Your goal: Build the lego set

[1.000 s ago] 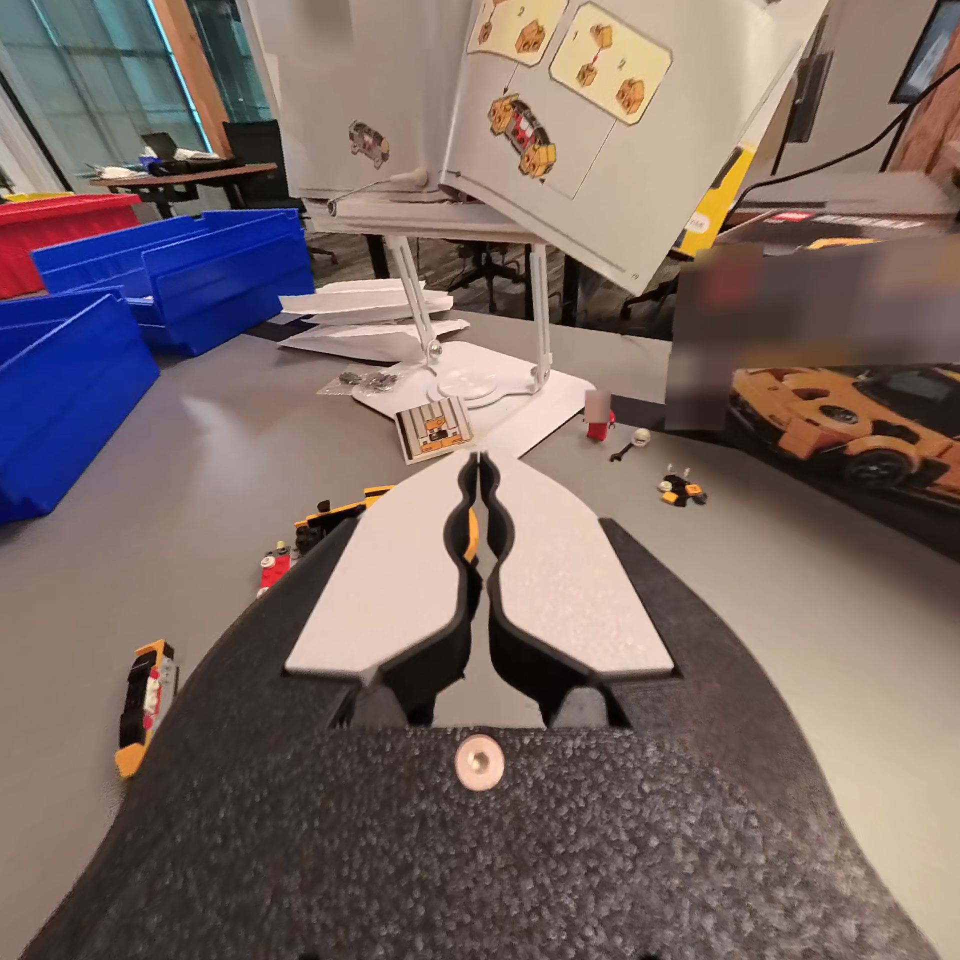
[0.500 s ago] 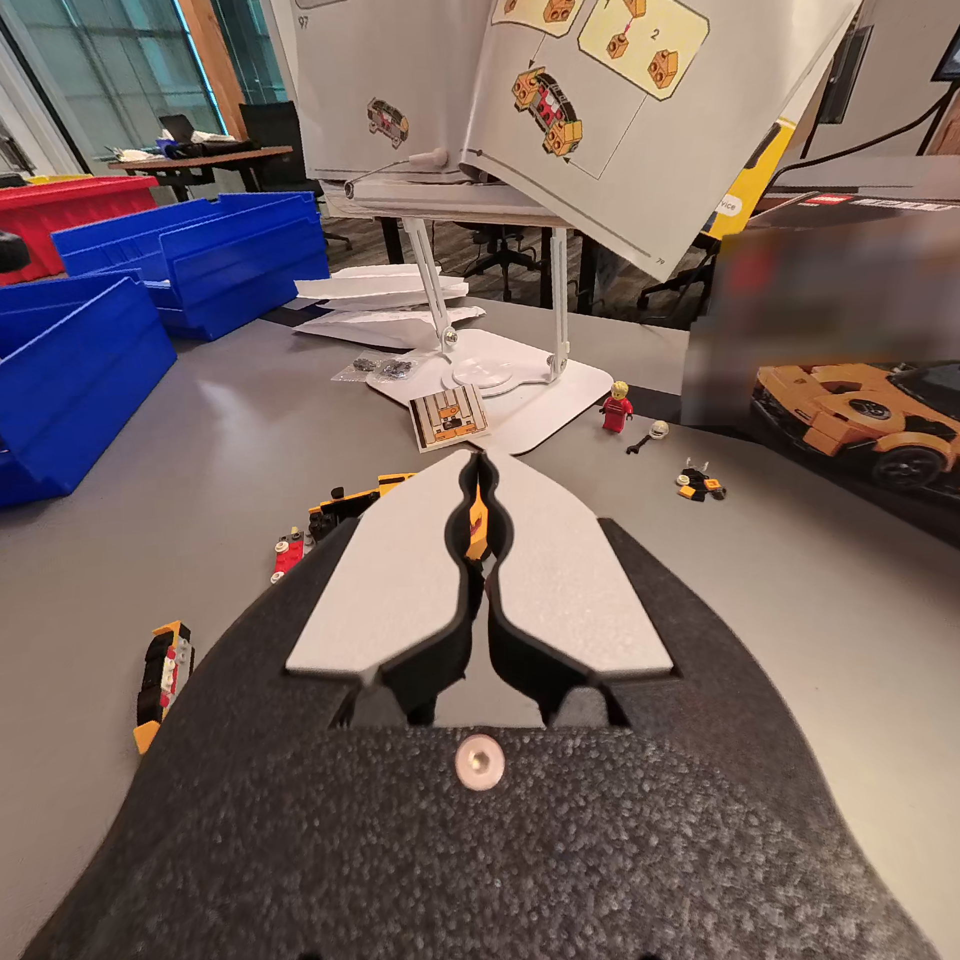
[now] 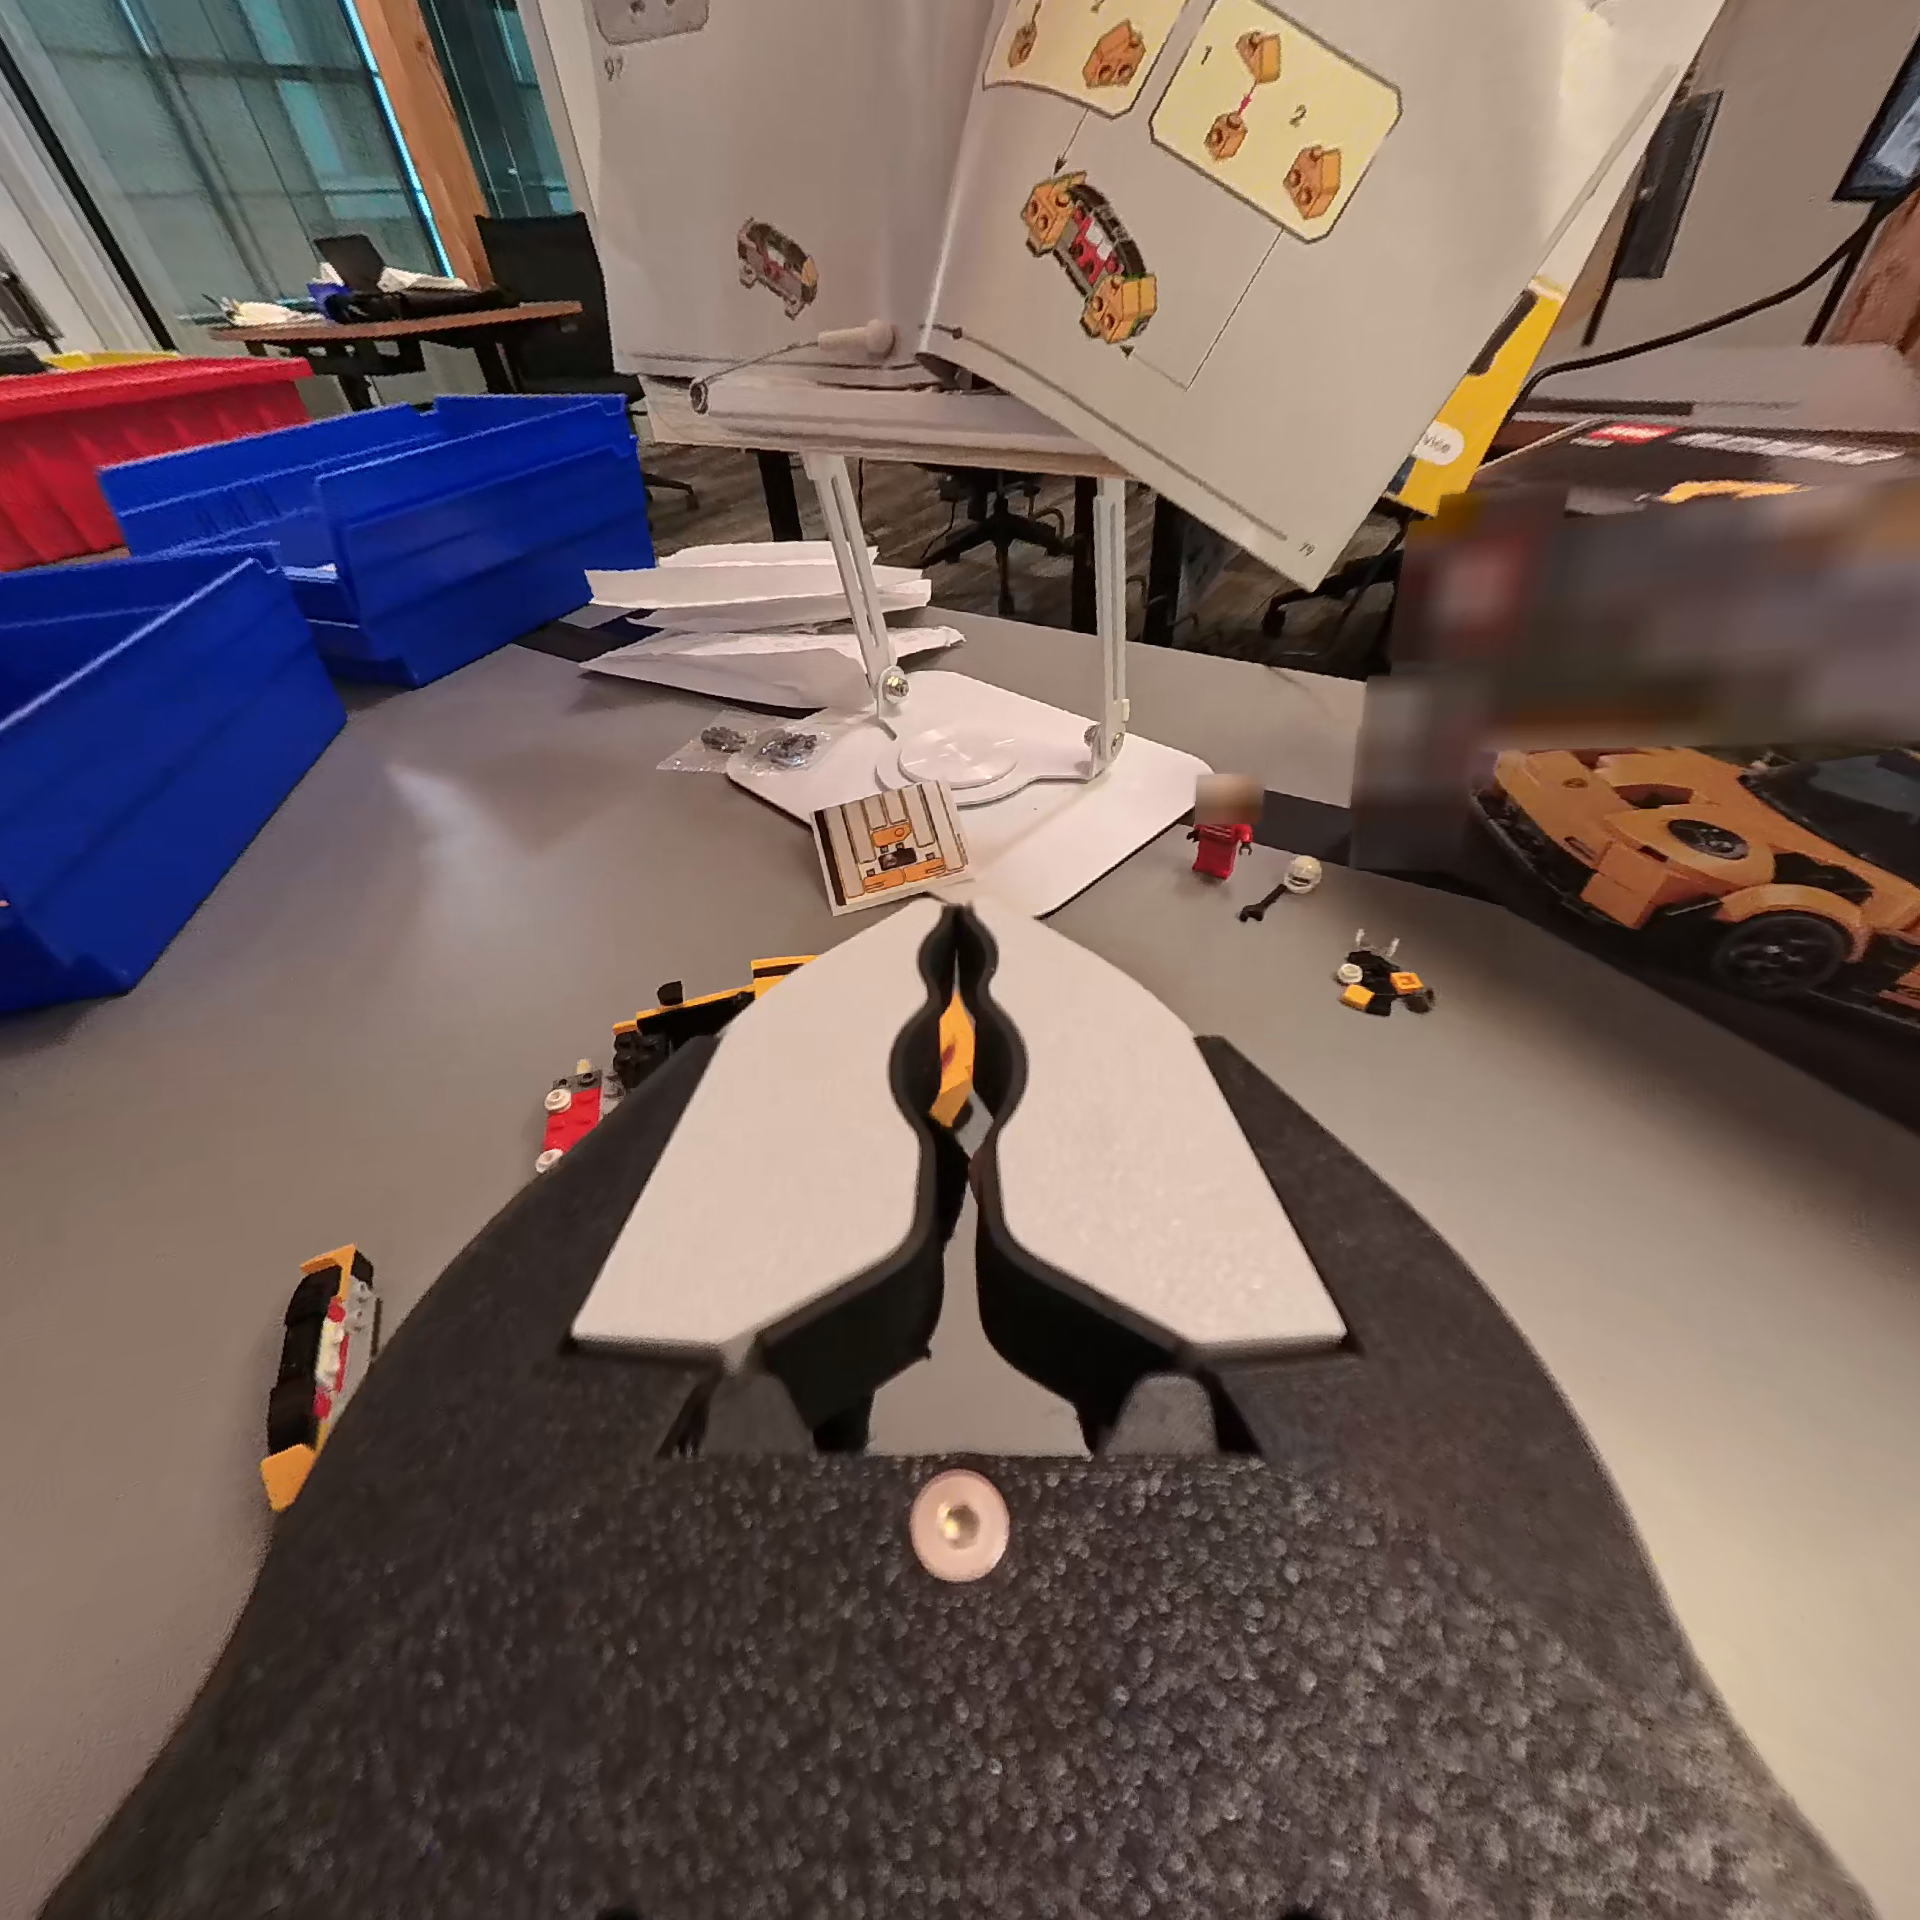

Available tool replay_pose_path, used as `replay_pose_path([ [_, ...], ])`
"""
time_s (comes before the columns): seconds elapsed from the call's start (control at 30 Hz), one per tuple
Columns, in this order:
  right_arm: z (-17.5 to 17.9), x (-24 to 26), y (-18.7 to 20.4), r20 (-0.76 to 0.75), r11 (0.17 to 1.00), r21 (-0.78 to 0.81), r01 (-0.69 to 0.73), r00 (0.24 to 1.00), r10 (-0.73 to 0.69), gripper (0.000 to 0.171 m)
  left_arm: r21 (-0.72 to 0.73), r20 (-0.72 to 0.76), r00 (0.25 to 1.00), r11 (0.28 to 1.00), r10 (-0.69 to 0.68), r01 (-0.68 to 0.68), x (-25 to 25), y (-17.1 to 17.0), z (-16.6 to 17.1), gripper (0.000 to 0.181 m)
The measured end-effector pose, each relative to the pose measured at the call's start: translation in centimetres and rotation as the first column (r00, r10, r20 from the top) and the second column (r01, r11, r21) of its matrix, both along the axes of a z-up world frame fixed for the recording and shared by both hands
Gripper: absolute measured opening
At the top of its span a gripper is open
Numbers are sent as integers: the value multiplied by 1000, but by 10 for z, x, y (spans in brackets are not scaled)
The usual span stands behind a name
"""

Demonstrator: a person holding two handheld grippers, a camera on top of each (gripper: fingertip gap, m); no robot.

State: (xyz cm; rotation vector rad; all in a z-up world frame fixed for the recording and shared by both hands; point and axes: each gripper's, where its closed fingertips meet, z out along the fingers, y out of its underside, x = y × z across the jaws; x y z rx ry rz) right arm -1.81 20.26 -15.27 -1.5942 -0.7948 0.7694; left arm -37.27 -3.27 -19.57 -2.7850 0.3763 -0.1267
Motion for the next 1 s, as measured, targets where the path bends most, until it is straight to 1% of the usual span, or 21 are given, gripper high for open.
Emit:
replay_pose_path([
  [0.07,3,2,1,-5,1000,10,10,1000,-10,0,89,47,988,986,-144,139,60,8,20,11],
  [0.1,3,3,2,-6,1000,10,13,1000,-13,0,113,66,974,971,-217,209,92,11,23,11],
  [0.17,3,3,1,-2,1000,14,14,1000,-14,0,108,70,936,935,-345,337,146,15,9,11],
  [0.27,9,7,1,7,998,55,29,1000,-29,0,56,108,873,880,-475,472,208,19,-30,11],
  [0.33,13,12,1,14,995,87,45,999,-46,0,28,107,847,853,-520,521,232,22,-54,10],
  [0.4,14,18,0,15,993,103,55,998,-57,0,10,96,821,826,-562,564,246,21,-69,10],
  [0.47,12,24,0,15,993,102,61,998,-63,0,-18,82,802,803,-592,595,253,17,-80,11],
  [0.53,10,28,2,-2,996,71,61,998,-61,0,-4,79,784,787,-615,617,257,14,-81,21],
  [0.57,11,29,2,-17,997,52,59,998,-58,0,0,74,776,779,-626,628,257,11,-80,29],
  [0.63,13,31,4,-36,997,38,64,997,-63,0,29,42,780,781,-624,623,250,9,-70,39],
  [0.7,13,35,8,-30,994,49,94,995,-93,0,108,32,820,818,-571,566,233,11,-43,34],
  [0.77,11,41,15,-13,986,58,156,988,-155,0,192,3,886,870,-464,455,197,17,-8,29],
  [0.87,8,54,28,-3,965,62,255,967,-256,0,263,-98,971,935,-218,237,109,21,30,21],
  [0.93,9,62,34,-13,949,71,308,951,-308,0,258,-113,992,962,-64,92,55,15,37,17],
  [1.0,8,67,38,-8,940,74,333,943,-333,0,200,-136,990,980,29,-1,10,6,26,16],
])
